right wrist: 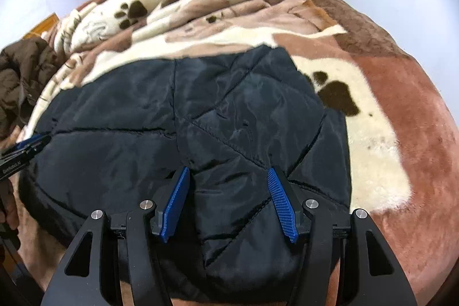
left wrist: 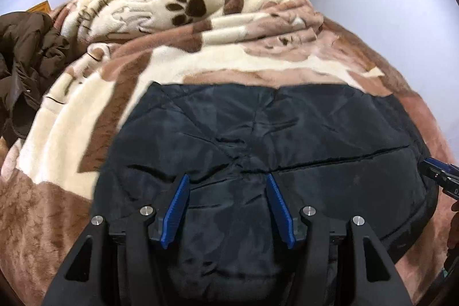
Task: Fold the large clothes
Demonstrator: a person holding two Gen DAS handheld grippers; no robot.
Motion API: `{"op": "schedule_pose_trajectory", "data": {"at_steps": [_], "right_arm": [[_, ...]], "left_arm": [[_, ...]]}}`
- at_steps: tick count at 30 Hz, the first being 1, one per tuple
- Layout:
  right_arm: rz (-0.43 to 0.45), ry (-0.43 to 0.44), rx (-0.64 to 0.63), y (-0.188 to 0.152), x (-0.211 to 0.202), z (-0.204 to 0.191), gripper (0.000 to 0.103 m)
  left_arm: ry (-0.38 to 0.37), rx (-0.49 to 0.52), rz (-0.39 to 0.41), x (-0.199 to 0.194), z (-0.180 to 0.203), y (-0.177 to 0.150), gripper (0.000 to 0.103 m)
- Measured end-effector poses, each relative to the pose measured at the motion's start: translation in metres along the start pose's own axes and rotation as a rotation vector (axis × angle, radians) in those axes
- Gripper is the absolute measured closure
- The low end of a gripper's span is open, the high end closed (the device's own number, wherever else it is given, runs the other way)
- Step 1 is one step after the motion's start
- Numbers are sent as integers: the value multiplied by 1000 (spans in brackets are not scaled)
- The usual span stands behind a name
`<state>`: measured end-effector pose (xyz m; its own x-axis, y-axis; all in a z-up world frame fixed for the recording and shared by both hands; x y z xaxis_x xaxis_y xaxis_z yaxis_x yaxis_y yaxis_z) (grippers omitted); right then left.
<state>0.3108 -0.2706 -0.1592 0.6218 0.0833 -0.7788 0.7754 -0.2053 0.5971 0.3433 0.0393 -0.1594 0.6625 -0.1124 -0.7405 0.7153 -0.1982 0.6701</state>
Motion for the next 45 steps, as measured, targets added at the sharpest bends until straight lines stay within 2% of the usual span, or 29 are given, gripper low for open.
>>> {"op": "schedule_pose_trajectory", "data": {"at_steps": [4, 8, 11, 14, 15, 17, 23, 28, 30, 33, 37, 42, 45], "right_arm": [[40, 4, 28, 1, -19, 18, 46], [40, -34, 81, 0, -20, 50, 46], [27, -51, 122, -4, -17, 65, 46], [28, -55, 104, -4, -14, 64, 46], [23, -58, 97, -5, -10, 63, 46], [17, -80, 90, -5, -1, 65, 46], [-6, -100, 121, 2, 23, 77, 45], [-4, -96, 138, 1, 9, 77, 45], [-2, -77, 151, -2, 1, 77, 45], [-10, -48, 160, -11, -7, 77, 45], [-39, -43, 163, -22, 1, 79, 45], [-71, -13, 205, -19, 21, 86, 44], [-79, -3, 215, -13, 30, 86, 44]], "left_arm": [[53, -49, 19, -16, -35, -9, 45], [111, -123, -22, -13, -79, -29, 45], [124, -157, -41, -7, -93, -40, 45], [108, -174, -46, 0, -94, -47, 47], [94, -175, -54, 6, -91, -48, 52], [68, -177, -71, 18, -86, -50, 55], [18, -171, -76, 38, -82, -43, 56], [8, -189, -30, 13, -90, -38, 56], [-2, -218, -1, -2, -95, -43, 56], [3, -248, 1, -12, -103, -55, 56], [-24, -293, -78, 11, -106, -76, 56], [-54, -319, -83, 33, -103, -70, 55], [-58, -305, -88, 45, -101, -64, 49]]}}
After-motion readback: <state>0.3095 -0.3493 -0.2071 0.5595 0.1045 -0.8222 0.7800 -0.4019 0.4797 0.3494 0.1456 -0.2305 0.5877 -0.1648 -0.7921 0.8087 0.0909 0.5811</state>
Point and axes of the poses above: each gripper's, at about its wrist camera, not at the fingertips, and x roughly the way its jaws point, z to its right, y to its top, the point moved 10 cm from there along x, roughly the way its jaws point, and after that the axes turned 11 degrees about x, right-handed, at the moved point
